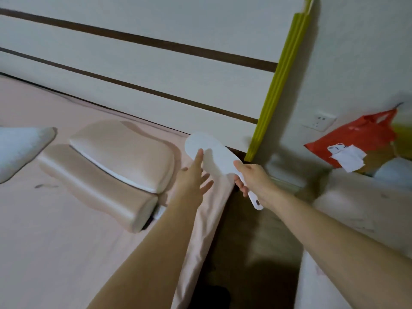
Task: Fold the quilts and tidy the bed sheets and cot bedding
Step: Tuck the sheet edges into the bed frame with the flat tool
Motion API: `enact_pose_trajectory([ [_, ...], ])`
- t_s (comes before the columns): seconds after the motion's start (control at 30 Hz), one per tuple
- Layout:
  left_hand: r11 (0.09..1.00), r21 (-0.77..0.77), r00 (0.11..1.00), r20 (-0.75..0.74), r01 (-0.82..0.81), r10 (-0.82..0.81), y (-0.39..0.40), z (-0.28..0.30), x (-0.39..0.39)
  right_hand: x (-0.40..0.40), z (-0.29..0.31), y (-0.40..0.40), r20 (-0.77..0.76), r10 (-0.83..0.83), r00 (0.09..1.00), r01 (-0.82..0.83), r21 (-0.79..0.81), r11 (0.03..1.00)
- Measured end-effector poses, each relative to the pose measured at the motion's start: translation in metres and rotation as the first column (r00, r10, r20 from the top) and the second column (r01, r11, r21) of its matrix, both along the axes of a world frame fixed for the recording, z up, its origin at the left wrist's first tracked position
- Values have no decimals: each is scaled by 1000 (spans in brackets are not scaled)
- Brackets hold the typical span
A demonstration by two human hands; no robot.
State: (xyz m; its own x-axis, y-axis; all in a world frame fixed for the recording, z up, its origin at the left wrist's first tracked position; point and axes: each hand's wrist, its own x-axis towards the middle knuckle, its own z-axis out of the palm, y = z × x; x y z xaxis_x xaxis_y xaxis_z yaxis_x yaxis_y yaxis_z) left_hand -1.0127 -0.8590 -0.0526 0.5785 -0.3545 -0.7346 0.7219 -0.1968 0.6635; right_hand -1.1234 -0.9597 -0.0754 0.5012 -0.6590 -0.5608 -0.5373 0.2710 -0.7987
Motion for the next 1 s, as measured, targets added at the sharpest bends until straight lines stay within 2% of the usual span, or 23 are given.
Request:
enact_pose_trajectory([
  [0.07,999,-49,999,-32,-22,20,-29,-19,7,25,-22,-17,-41,31,999,-31,5,1000],
  [0.2,991,6,990,47,-131,131,-76,-73,44,64,-86,-63,-102,78,992,-67,109,992],
  [0.27,985,103,977,175,-140,121,-91,-105,66,78,-128,-93,-161,75,984,-67,54,996],
  [0.3,974,199,960,275,-105,47,-85,-107,72,77,-136,-95,-227,53,973,-59,-17,998],
  [0.37,929,341,914,406,-140,-11,-90,-131,85,90,-165,-112,-319,46,947,-82,-100,992],
  [0.4,913,360,901,433,-195,21,-95,-144,88,97,-179,-121,-341,46,939,-89,-111,990],
  [0.47,890,335,895,417,-311,156,-104,-160,95,113,-202,-128,-349,25,937,-64,-100,993],
  [0.53,884,296,903,346,-361,253,-112,-175,100,127,-223,-132,-364,-27,931,2,-69,998],
  [0.6,903,260,926,256,-342,277,-120,-188,103,134,-242,-136,-368,-84,926,80,-27,996],
  [0.67,919,247,945,196,-308,263,-128,-198,102,136,-257,-139,-361,-128,924,103,-87,991],
  [0.73,924,252,950,195,-287,242,-134,-207,98,136,-259,-142,-329,-194,924,129,-210,969],
  [0.8,917,297,949,244,-267,197,-139,-213,91,134,-257,-147,-310,-205,928,122,-265,956],
  [0.87,911,318,951,249,-261,186,-140,-216,84,129,-253,-149,-314,-189,930,108,-258,960],
  [1.0,901,285,943,159,-326,291,-139,-218,82,126,-245,-140,-309,-217,926,152,-221,963],
])
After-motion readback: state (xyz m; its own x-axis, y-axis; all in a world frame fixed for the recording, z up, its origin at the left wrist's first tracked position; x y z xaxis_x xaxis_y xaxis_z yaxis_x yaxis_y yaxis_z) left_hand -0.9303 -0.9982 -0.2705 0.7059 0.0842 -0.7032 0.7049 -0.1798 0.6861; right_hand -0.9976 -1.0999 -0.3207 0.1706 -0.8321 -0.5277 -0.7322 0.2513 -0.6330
